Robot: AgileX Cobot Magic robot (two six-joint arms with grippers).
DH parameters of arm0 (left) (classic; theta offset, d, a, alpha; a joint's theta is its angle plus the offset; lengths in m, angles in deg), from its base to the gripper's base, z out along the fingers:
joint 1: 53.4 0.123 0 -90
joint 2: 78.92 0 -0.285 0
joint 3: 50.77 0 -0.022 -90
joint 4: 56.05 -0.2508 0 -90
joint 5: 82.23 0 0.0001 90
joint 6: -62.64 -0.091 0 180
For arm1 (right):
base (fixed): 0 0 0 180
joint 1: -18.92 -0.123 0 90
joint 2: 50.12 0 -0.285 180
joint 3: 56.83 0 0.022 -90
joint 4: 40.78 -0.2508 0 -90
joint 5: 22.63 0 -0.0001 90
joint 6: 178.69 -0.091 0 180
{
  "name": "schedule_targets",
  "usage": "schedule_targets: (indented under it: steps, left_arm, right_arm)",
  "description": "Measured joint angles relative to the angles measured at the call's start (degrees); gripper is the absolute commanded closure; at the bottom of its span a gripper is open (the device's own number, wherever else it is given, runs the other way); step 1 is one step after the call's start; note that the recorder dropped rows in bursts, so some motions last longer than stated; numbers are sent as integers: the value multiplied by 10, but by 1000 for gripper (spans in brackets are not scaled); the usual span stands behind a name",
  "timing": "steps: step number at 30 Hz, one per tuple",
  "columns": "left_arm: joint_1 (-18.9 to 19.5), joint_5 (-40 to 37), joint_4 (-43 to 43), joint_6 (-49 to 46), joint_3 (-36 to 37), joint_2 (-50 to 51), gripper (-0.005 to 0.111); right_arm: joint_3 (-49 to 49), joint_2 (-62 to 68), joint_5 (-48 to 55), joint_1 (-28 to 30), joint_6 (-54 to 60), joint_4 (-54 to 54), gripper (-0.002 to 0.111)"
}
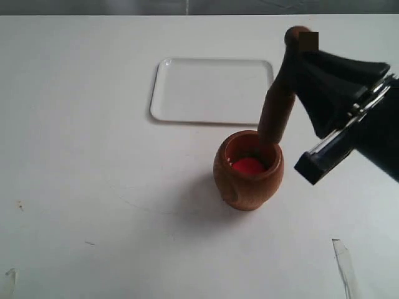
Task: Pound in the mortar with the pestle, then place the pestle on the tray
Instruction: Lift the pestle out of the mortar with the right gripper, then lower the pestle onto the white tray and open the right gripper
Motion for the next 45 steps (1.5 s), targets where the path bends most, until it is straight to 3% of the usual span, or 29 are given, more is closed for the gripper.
schedule_targets:
  steps: [11, 15, 21, 26, 29, 34, 40, 45]
  left_arm:
    - [0, 0, 0, 0, 0, 0, 107]
    - [0, 0, 0, 0, 0, 0, 107]
    - [0, 0, 0, 0, 0, 0, 107]
    - [0, 0, 0, 0, 0, 0, 107]
    - [0, 0, 0, 0, 0, 0, 107]
    - [0, 0, 0, 0, 0, 0, 107]
    - [0, 0, 0, 0, 0, 0, 107]
    - [0, 0, 0, 0, 0, 0, 107]
  right_arm:
    - [-51, 311, -284, 0, -24, -22, 108]
    - [-38, 374, -331, 0, -39, -19, 108]
    - [-43, 327, -309, 0, -40, -18, 108]
    - [-25, 172, -261, 0, -31, -22, 108]
    - [38, 87, -158, 0, 1, -26, 108]
    - [211, 40, 131, 0, 80, -28, 108]
    - [415, 118, 457, 0, 144, -19, 108]
    - [527, 242, 637, 0, 158, 86, 108]
